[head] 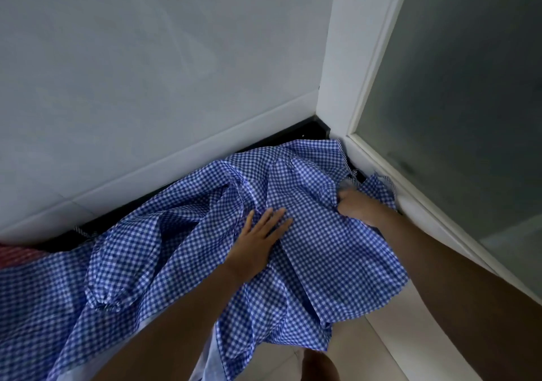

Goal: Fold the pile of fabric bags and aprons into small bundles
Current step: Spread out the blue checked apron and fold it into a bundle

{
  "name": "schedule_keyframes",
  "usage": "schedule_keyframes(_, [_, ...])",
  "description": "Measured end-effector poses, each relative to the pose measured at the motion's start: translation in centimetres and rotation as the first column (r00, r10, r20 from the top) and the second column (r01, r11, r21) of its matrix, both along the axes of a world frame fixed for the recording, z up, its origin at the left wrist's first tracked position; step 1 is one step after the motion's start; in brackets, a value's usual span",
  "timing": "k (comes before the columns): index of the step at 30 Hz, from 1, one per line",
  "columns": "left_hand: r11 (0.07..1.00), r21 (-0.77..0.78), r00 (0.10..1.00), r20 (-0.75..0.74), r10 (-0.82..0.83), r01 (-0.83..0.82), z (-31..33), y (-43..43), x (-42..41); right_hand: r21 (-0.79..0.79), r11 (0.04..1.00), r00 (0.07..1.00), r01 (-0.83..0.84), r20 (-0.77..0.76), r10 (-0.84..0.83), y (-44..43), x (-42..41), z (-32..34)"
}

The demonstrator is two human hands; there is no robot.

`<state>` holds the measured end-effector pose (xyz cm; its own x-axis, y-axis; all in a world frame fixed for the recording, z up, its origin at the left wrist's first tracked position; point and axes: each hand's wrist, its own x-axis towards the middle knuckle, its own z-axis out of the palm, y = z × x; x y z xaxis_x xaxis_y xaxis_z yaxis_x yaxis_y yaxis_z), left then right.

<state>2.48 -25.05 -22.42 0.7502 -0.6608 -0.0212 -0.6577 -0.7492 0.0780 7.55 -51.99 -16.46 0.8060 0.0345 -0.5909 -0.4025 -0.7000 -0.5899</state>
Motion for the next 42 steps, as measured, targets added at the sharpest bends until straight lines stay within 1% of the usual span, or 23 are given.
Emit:
schedule_keyframes(2, [0.998,0.054,0.990,-0.139,0.039,-0.032,-0.2,0.4,0.3,-0.070,0.997,0.997,0.011,0.081,-0.006,-0.1,0.7,0.0])
schedule_keyframes(5, [0.996,-0.040,0.981,-0.182,0.070,-0.078,-0.4,0.7,0.5,-0.192,0.976,0.941,0.100,0.336,-0.031,0.7,2.6,0.6])
schedule_keyframes(7, [0.991,-0.113,0.987,-0.150,0.058,-0.075,-0.9,0.9,0.5,-0.170,0.973,0.803,0.158,0.595,-0.026,2.6,4.7,1.7])
schedule_keyframes(10, [0.976,-0.207,0.995,-0.078,0.059,-0.074,-1.3,1.0,0.4,-0.141,0.989,0.616,-0.034,0.777,0.132,8.1,7.1,4.3])
schedule_keyframes(13, [0.954,-0.286,0.994,-0.081,0.073,-0.094,-1.1,0.9,0.3,-0.182,0.945,0.554,-0.273,0.773,0.309,14.1,9.2,5.5])
schedule_keyframes(15, [0.948,-0.302,0.993,-0.092,0.079,-0.104,-1.0,0.8,0.3,-0.199,0.895,0.570,-0.398,0.712,0.411,17.8,10.0,5.3])
schedule_keyframes(17, [0.944,-0.311,0.991,-0.104,0.083,-0.112,-1.0,0.9,0.3,-0.303,0.815,0.596,-0.494,0.563,0.572,20.5,10.5,4.6])
schedule_keyframes(19, [0.941,-0.316,0.988,-0.127,0.088,-0.124,-1.0,1.0,0.3,-0.436,0.738,0.607,-0.516,0.422,0.674,21.4,10.5,3.6])
schedule_keyframes(21, [0.935,-0.325,0.985,-0.141,0.101,-0.142,-0.9,1.1,0.2,-0.432,0.791,0.620,-0.434,0.493,0.610,21.3,10.6,3.4])
schedule_keyframes(24, [0.939,-0.309,0.984,-0.139,0.109,-0.148,-0.5,1.1,0.2,-0.221,0.956,0.604,-0.191,0.742,0.292,19.6,10.1,5.0])
schedule_keyframes(26, [0.943,-0.296,0.980,-0.167,0.107,-0.153,-0.2,1.2,0.3,-0.117,0.991,0.532,-0.070,0.836,0.136,17.2,9.1,6.6])
schedule_keyframes(28, [0.943,-0.291,0.976,-0.187,0.110,-0.162,-0.1,1.3,0.3,-0.105,0.994,0.491,0.007,0.867,0.088,14.2,7.7,7.7])
schedule_keyframes(29, [0.942,-0.289,0.971,-0.212,0.111,-0.171,0.0,1.3,0.3,-0.130,0.991,0.513,0.030,0.853,0.097,12.8,6.9,7.9])
schedule_keyframes(30, [0.940,-0.285,0.961,-0.252,0.115,-0.188,0.0,1.3,0.3,-0.187,0.982,0.584,0.021,0.800,0.139,11.7,6.2,7.7])
schedule_keyframes(31, [0.939,-0.280,0.949,-0.293,0.117,-0.202,0.0,1.2,0.3,-0.281,0.959,0.690,-0.040,0.686,0.230,11.0,5.6,7.6])
schedule_keyframes(32, [0.938,-0.280,0.944,-0.310,0.112,-0.203,0.1,1.1,0.2,-0.392,0.905,0.786,-0.163,0.503,0.360,10.3,5.1,7.4])
schedule_keyframes(34, [0.937,-0.295,0.953,-0.284,0.103,-0.189,0.1,1.0,0.2,-0.521,0.758,0.834,-0.392,0.147,0.532,9.6,4.3,7.3])
schedule_keyframes(35, [0.935,-0.304,0.958,-0.271,0.098,-0.182,0.0,1.0,0.2,-0.561,0.714,0.835,-0.419,0.072,0.546,9.6,3.8,7.6])
schedule_keyframes(36, [0.936,-0.308,0.962,-0.255,0.093,-0.172,-0.2,1.1,0.1,-0.584,0.718,0.831,-0.379,0.127,0.542,9.8,3.5,7.9])
schedule_keyframes(37, [0.936,-0.313,0.968,-0.234,0.087,-0.159,-0.2,1.1,0.0,-0.582,0.761,0.811,-0.286,0.275,0.516,10.0,3.3,8.1])
schedule_keyframes(39, [0.942,-0.302,0.974,-0.211,0.082,-0.145,-0.3,1.1,-0.2,-0.485,0.856,0.650,-0.182,0.594,0.475,11.7,2.8,8.7])
schedule_keyframes(41, [0.966,-0.229,0.985,-0.150,0.086,-0.119,-0.3,0.9,-0.5,-0.339,0.860,0.414,-0.381,0.769,0.487,13.9,2.5,9.7])
schedule_keyframes(42, [0.975,-0.194,0.991,-0.106,0.087,-0.106,-0.6,0.7,-0.7,-0.347,0.799,0.300,-0.490,0.794,0.529,15.1,2.5,9.9])
